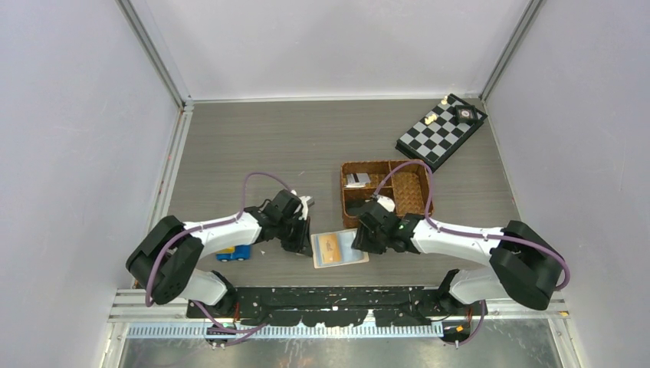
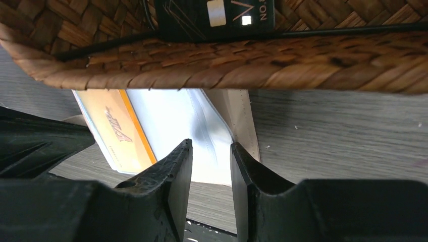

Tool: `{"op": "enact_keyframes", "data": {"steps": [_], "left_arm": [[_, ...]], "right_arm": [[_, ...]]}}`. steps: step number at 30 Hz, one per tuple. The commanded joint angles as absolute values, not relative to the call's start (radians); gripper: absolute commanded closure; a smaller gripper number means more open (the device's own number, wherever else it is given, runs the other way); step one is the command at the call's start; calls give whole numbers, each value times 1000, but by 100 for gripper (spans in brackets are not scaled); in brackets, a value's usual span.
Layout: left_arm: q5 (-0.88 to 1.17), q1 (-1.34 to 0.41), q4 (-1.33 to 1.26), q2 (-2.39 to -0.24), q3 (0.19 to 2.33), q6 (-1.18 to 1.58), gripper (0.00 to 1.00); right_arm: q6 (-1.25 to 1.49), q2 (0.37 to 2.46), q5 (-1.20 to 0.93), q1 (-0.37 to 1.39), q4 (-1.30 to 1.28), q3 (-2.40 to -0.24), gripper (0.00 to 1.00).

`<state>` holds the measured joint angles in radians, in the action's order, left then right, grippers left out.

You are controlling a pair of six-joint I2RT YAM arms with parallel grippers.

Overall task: Put the credit cards into the card holder
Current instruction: Insert the credit card into the card holder.

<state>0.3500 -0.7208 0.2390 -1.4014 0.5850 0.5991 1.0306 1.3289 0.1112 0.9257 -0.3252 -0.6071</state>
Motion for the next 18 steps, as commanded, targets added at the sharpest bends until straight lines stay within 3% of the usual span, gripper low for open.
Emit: {"op": "enact_keyframes", "data": {"steps": [1,13,18], "left_arm": [[299,-726,232,-1443,603,574,100],[303,-726,219,-1468,615,573,100],[298,-726,220,-1465,611,570,100]], "right_arm": [[1010,1302,49,886,-231,-578,62],[1013,1322,14,878,-166,-558,70],[1028,1336,68,879,-209,-565,80]]}}
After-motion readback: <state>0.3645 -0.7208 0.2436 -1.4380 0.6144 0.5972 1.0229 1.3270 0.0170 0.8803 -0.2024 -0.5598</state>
